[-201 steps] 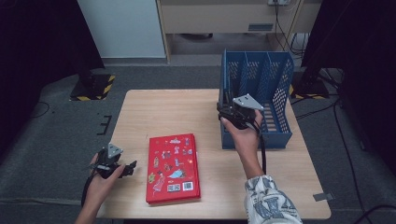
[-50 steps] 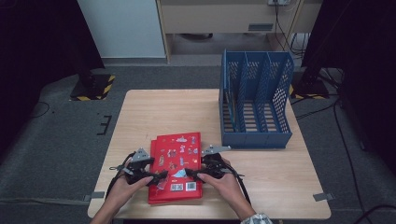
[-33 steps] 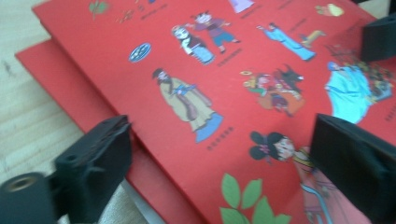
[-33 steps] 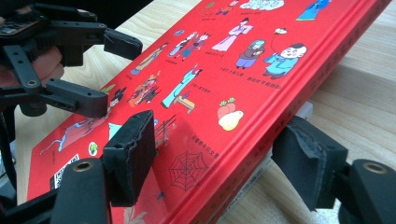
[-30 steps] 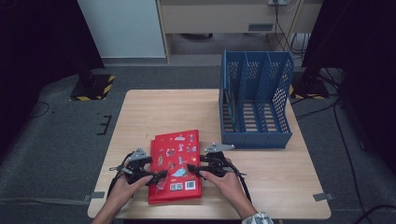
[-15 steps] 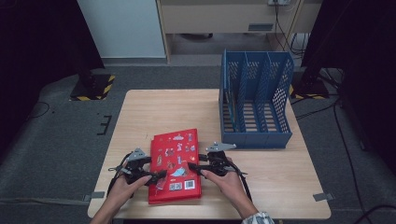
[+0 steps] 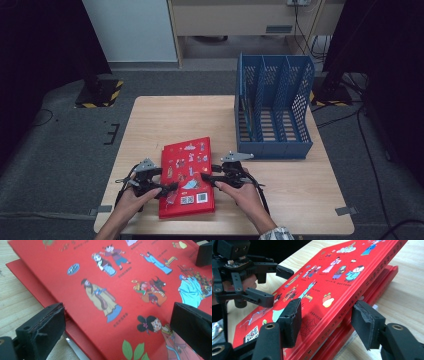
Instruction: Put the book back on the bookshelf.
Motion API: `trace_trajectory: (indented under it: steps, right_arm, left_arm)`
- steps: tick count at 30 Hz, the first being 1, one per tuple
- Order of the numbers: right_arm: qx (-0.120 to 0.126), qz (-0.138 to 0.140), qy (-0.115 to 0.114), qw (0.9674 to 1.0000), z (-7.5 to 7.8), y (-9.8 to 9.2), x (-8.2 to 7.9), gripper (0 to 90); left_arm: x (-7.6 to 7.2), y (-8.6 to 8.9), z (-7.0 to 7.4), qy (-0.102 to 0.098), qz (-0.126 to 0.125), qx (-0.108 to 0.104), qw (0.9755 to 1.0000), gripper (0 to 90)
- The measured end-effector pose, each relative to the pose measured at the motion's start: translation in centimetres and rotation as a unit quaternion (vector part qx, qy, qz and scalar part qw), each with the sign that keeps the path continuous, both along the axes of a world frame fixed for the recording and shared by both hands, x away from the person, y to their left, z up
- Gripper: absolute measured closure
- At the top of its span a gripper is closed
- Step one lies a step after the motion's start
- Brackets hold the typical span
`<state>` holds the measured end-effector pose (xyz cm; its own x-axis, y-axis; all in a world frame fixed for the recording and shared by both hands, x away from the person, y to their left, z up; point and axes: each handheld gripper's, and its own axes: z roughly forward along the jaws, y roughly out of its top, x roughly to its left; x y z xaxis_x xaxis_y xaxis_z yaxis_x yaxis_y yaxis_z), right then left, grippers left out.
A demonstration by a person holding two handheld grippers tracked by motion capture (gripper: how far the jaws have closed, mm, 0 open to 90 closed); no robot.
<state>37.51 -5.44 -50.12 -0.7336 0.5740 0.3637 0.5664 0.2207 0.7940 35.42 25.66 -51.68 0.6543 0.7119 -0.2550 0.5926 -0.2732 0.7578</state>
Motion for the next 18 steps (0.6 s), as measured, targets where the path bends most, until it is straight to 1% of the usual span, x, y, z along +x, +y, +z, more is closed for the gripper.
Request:
trace_trajectory:
  steps: [2, 5, 9, 12, 15, 16, 18]
  right_arm:
    - [0.000, 0.001, 0.010, 1.0000, 0.1, 0.1, 0.2, 42.2]
    - [-0.002, 0.005, 0.015, 0.9999, 0.2, 0.2, 0.5, 41.3]
    - [-0.014, 0.019, 0.023, 0.9995, 0.2, 1.0, 0.9, 35.1]
    - [-0.010, 0.027, 0.035, 0.9990, 0.0, 1.7, 1.3, 32.8]
    - [-0.008, 0.041, 0.047, 0.9980, -0.2, 2.5, 1.5, 29.6]
    - [-0.010, 0.048, 0.053, 0.9974, -0.2, 2.7, 1.6, 29.4]
    - [-0.010, 0.049, 0.052, 0.9974, -0.1, 2.9, 1.6, 30.7]
  left_arm:
    - [0.0, 0.0, 0.0, 0.000, 0.002, 0.001, 1.0000, 0.0]
    - [0.0, 0.1, 0.1, 0.002, 0.006, -0.001, 1.0000, 0.0]
    - [0.0, 0.1, 0.1, 0.002, 0.006, -0.002, 1.0000, 0.0]
    - [0.0, 0.1, 0.1, 0.001, 0.004, -0.004, 1.0000, 0.0]
    - [-0.1, 0.1, 0.2, -0.001, 0.003, -0.004, 1.0000, 0.0]
    - [-0.1, 0.2, 0.3, -0.003, 0.003, -0.002, 1.0000, 0.0]
    - [-0.1, 0.2, 0.3, -0.006, 0.001, -0.002, 1.0000, 0.0]
